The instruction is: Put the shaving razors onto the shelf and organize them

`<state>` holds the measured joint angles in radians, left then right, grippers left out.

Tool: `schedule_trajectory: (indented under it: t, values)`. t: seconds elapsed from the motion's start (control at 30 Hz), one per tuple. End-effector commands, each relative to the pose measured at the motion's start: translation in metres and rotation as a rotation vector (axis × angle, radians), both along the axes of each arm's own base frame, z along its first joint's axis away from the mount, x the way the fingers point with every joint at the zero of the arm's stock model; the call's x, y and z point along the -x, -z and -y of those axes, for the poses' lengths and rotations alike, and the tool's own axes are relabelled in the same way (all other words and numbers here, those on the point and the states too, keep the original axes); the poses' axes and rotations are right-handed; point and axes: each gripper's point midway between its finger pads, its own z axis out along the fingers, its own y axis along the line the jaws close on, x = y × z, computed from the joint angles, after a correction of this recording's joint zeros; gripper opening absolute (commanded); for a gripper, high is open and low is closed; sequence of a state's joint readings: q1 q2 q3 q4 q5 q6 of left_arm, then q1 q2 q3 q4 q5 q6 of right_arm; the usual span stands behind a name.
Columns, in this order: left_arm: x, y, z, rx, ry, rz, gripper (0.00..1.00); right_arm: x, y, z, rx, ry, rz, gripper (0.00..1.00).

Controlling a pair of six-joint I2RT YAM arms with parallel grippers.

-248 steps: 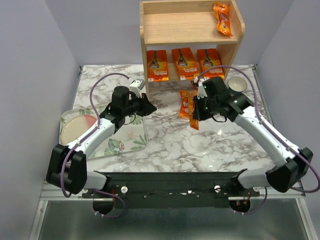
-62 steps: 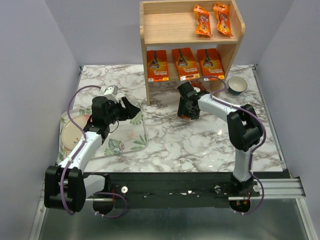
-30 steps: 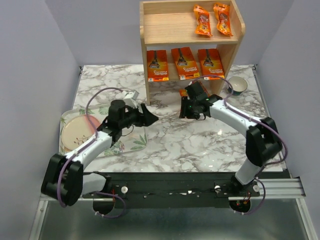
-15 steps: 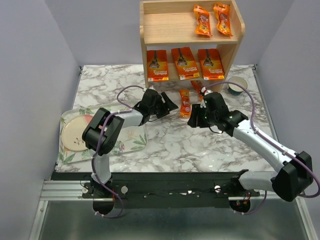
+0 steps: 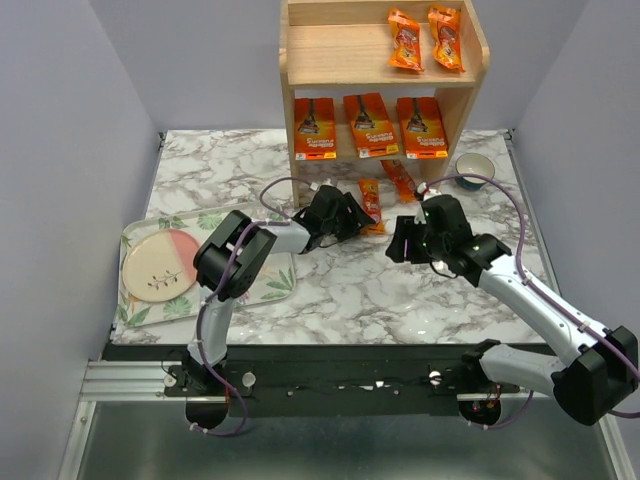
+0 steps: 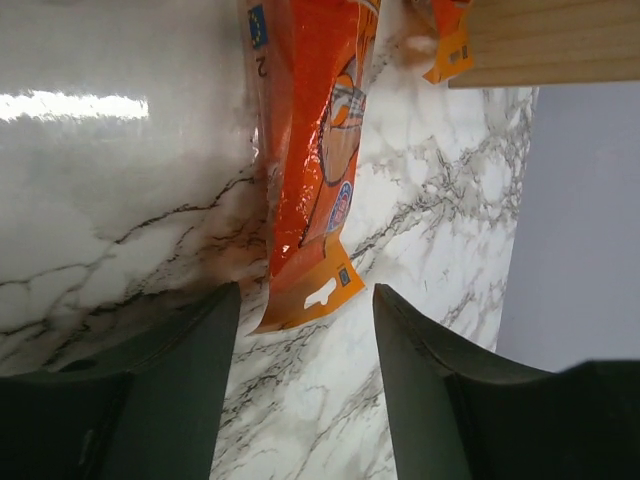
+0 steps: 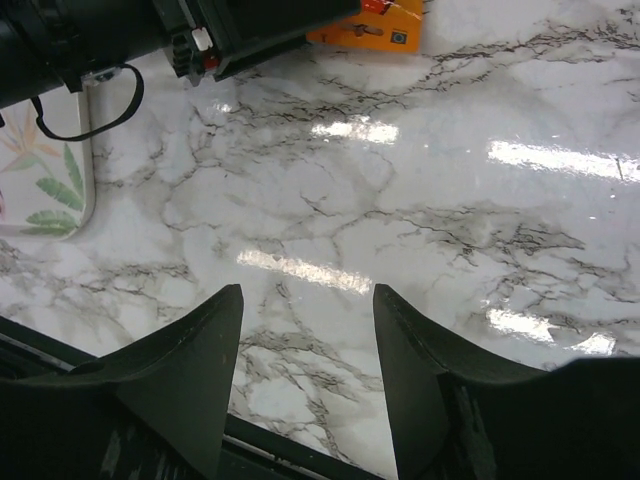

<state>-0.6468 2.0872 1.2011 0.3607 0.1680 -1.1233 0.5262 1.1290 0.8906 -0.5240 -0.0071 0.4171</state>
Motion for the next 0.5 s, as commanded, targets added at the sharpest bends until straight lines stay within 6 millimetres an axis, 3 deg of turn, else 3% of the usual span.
schedule_trajectory:
  t: [0.0,0.13,0.23,0.33,0.4,0.47]
  values:
    - [0.004,0.013,0.005,-0.017,-0.003,-0.021,0.54,-0.003,0.002,0.009,-0.003,0.026,0.002,0.63]
    - [0.015,0.014,-0.003,-0.020,0.027,-0.017,0.42,-0.004,0.001,0.008,-0.010,0.014,0.005,0.63]
    - [0.029,0.007,-0.007,0.024,0.077,-0.012,0.41,-0.005,-0.003,0.003,-0.025,-0.005,0.009,0.63]
    - [0.045,0.000,-0.016,0.036,0.136,0.012,0.29,-0.008,-0.009,0.000,-0.032,-0.029,0.022,0.63]
    - [0.047,-0.005,-0.024,0.033,0.125,0.026,0.30,-0.010,-0.012,-0.002,-0.032,-0.034,0.035,0.63]
    - [0.049,-0.001,-0.031,0.033,0.108,0.030,0.40,-0.013,-0.014,-0.003,-0.035,-0.037,0.047,0.63]
